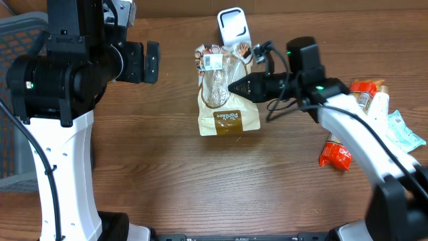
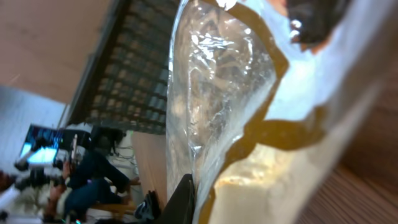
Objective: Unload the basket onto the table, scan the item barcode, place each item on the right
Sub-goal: 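Lift the beige bag up to the white scanner window, then hold the beige bag in front of the scanner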
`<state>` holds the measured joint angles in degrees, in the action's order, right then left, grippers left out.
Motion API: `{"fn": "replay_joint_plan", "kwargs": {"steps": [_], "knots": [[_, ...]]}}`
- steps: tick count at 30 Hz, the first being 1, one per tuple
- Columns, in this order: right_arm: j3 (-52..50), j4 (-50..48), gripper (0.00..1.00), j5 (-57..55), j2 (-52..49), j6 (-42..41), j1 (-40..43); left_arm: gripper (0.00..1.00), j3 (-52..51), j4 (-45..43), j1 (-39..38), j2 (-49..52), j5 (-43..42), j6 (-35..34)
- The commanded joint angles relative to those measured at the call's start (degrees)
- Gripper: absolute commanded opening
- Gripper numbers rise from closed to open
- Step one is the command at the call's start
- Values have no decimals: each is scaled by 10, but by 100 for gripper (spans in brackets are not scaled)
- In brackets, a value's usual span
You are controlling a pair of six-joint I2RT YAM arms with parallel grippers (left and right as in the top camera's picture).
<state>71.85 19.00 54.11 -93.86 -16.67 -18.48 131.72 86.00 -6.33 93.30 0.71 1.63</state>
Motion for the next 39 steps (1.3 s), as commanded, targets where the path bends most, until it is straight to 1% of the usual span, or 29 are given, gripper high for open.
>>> {"fn": "replay_joint_plan", "kwargs": {"steps": [1,5,8,9,11,14,16,19,21,22,23,25,26,28,29,30,32,36,39], "knots": [[3,20,4,30,49,68,6,100,2,-1,-1,3,1,-4],[3,55,4,48,83,111,2,100,2,-1,-1,3,1,-4],[3,65,4,45,90,111,-3,100,2,-1,-1,3,1,-4],[3,71,4,37,90,110,-7,99,2,-1,-1,3,1,-4],[7,93,4,-16,90,106,-14,100,2,-1,-1,3,1,-4],[40,130,4,-159,90,94,-39,100,2,-1,-1,3,1,-4],[77,155,4,-304,89,96,-63,100,2,-1,-1,3,1,-4],[107,160,4,-512,88,134,-106,100,2,-1,-1,3,1,-4],[107,130,4,-679,80,168,-142,100,2,-1,-1,3,1,-4],[107,121,4,-722,75,182,-152,100,2,-1,-1,3,1,-4],[107,95,4,-809,53,211,-169,100,2,-1,-1,3,1,-4],[107,56,4,-877,24,217,-172,100,2,-1,-1,3,1,-4],[107,33,4,-892,10,223,-171,100,2,-1,-1,3,1,-4],[107,-16,4,-894,-24,303,-167,100,2,-1,-1,3,1,-4],[107,-43,4,-895,-42,360,-165,100,2,-1,-1,3,1,-4],[107,-83,4,-897,-70,433,-162,99,2,-1,-1,3,1,-4],[107,-144,4,-897,-106,523,-158,100,2,-1,-1,3,1,-4],[107,-294,4,-927,-172,640,-148,99,2,-1,-1,3,1,-4],[107,-368,4,-926,-216,708,-139,100,2,-1,-1,3,1,-4]]}}
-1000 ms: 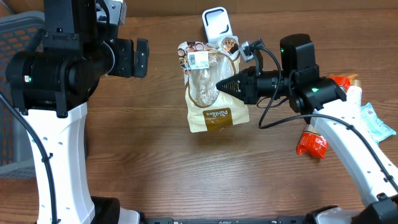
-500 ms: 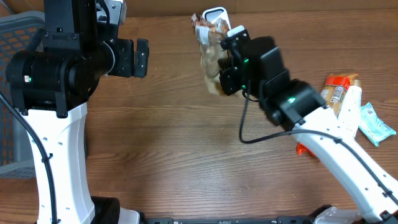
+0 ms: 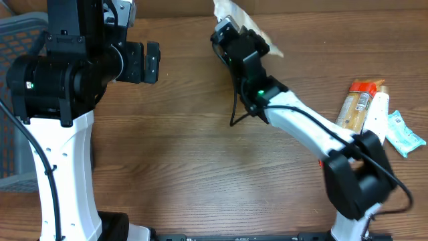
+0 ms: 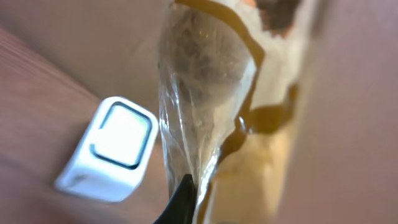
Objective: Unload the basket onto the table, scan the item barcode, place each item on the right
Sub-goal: 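Hold the beige bag in front of the scanner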
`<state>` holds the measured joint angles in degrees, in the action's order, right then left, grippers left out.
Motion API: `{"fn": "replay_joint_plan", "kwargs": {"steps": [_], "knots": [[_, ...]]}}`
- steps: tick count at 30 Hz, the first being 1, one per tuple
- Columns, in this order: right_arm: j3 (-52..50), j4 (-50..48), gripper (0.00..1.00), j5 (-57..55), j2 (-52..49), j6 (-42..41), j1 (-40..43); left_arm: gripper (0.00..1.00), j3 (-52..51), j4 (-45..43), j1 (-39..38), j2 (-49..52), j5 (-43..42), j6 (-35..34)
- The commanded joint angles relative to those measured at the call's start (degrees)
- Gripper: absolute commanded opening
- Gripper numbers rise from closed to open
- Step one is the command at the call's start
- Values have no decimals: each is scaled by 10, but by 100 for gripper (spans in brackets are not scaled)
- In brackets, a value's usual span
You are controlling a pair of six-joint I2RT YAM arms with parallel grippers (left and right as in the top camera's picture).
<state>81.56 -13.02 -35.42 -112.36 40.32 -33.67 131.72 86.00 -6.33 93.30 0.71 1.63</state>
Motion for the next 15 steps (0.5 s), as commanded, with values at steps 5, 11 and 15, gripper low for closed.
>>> {"fn": "replay_joint_plan", "kwargs": {"steps": [5,11,15], "knots": [[10,-98,4,-49,-94,169,27,100,2,-1,-1,3,1,-4],[11,-150,4,-45,-132,170,42,100,2,-1,-1,3,1,-4],[26,-165,4,-28,-149,201,49,100,2,-1,-1,3,1,-4]]}}
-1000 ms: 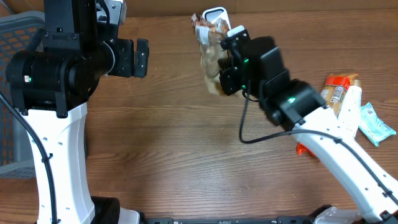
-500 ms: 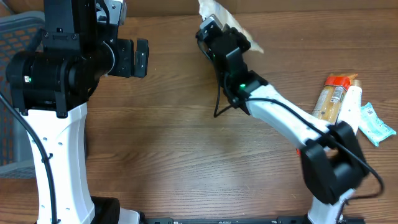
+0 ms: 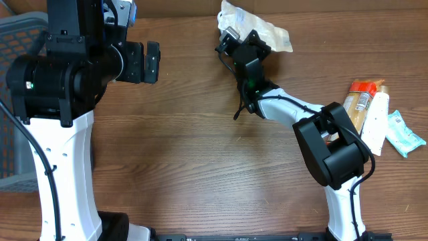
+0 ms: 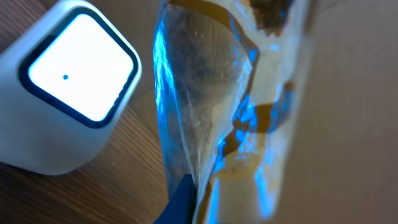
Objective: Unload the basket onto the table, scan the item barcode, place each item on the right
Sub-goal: 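Hold the beige bag in front of the scanner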
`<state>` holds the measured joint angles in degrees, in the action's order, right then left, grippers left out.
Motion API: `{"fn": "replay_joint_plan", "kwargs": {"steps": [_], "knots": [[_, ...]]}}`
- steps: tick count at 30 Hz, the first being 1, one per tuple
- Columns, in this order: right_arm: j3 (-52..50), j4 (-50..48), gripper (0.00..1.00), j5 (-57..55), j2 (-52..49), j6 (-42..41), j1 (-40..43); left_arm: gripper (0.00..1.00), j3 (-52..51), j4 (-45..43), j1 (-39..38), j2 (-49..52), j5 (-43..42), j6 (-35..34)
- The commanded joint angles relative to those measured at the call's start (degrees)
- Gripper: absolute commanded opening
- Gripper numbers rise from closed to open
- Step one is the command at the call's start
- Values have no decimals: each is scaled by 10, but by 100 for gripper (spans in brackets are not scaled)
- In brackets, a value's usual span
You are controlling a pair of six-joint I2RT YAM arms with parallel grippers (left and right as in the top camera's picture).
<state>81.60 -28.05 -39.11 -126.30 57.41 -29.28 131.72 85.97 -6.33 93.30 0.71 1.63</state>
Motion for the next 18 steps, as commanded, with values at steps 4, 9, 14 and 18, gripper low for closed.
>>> {"fn": "replay_joint_plan", "kwargs": {"steps": [4,9,14,18], "knots": [[50,-15,4,40,-25,53,10,100,2,-1,-1,3,1,-4],[67,-15,4,59,-46,86,10,100,2,-1,-1,3,1,-4],[68,-14,4,58,-64,116,11,100,2,-1,-1,3,1,-4],[68,-15,4,58,-67,117,11,99,2,-1,-1,3,1,-4]]}}
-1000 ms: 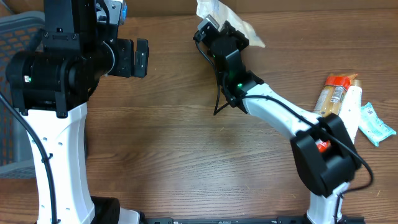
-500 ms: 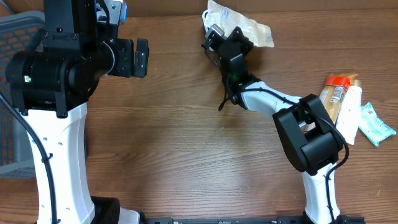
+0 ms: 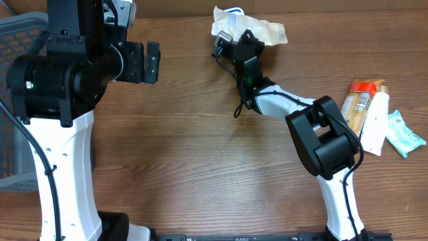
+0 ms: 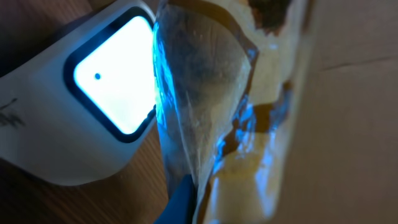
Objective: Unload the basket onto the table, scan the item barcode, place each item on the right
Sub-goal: 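Hold the beige bag in front of the scanner, then carry the bag right and drop it onto the scanned items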
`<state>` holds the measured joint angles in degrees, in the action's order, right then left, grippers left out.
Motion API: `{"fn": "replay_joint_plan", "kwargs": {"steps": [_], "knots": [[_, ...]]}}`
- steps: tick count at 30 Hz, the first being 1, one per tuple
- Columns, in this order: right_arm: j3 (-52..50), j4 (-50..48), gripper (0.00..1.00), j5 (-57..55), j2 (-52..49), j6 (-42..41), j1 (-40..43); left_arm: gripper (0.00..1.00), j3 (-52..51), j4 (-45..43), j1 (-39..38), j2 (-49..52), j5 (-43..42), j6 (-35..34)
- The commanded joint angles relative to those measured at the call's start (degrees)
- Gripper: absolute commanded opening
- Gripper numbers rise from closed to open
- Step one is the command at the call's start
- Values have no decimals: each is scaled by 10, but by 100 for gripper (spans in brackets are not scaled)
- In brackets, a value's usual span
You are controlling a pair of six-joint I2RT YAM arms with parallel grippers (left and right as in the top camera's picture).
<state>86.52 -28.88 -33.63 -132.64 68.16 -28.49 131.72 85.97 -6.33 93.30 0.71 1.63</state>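
Observation:
My right gripper (image 3: 235, 41) is shut on a clear-and-tan snack bag (image 3: 251, 29) at the table's far edge. The bag hangs over the white scanner (image 3: 231, 11), hiding nearly all of it from overhead. In the right wrist view the scanner (image 4: 81, 118) shows its lit white window right beside the bag (image 4: 205, 87), which is washed in blue light. One dark finger (image 4: 182, 199) presses the bag's lower edge. The barcode label itself is not visible. My left gripper (image 3: 151, 61) hangs at the far left, well away from the bag.
An orange pack (image 3: 360, 100), a white tube (image 3: 378, 124) and a teal packet (image 3: 405, 134) lie at the right edge. A grey basket (image 3: 17, 33) stands at the far left. A cardboard wall (image 4: 360, 93) rises just behind the scanner.
The bag has shifted a little left and now covers the scanner from above. In the wrist view the scanner window sits closer against the bag. Blue light still falls on the bag.
First my right gripper held the bag flat near mid-table, just in front of the scanner. Then the bag was up at the far edge beside the scanner. Then blue light lay on it, and now it hangs right against the lit window.

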Motion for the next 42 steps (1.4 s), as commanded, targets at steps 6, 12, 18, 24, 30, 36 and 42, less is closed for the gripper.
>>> {"fn": "replay_joint_plan", "kwargs": {"steps": [6,12,18,24,30,36,42], "knots": [[19,-6,4,-6,-4,9,3,100,2,-1,-1,3,1,-4],[19,-24,4,-53,-3,18,3,99,2,-1,-1,3,1,-4],[19,-83,4,-83,4,58,4,100,2,-1,-1,3,1,-4],[19,48,4,-66,55,55,-3,100,2,-1,-1,3,1,-4],[19,125,4,-75,136,-37,-4,100,2,-1,-1,3,1,-4],[19,267,4,-85,283,-178,-44,100,2,-1,-1,3,1,-4],[19,559,4,83,433,-563,-54,100,2,-1,-1,3,1,-4]]}}
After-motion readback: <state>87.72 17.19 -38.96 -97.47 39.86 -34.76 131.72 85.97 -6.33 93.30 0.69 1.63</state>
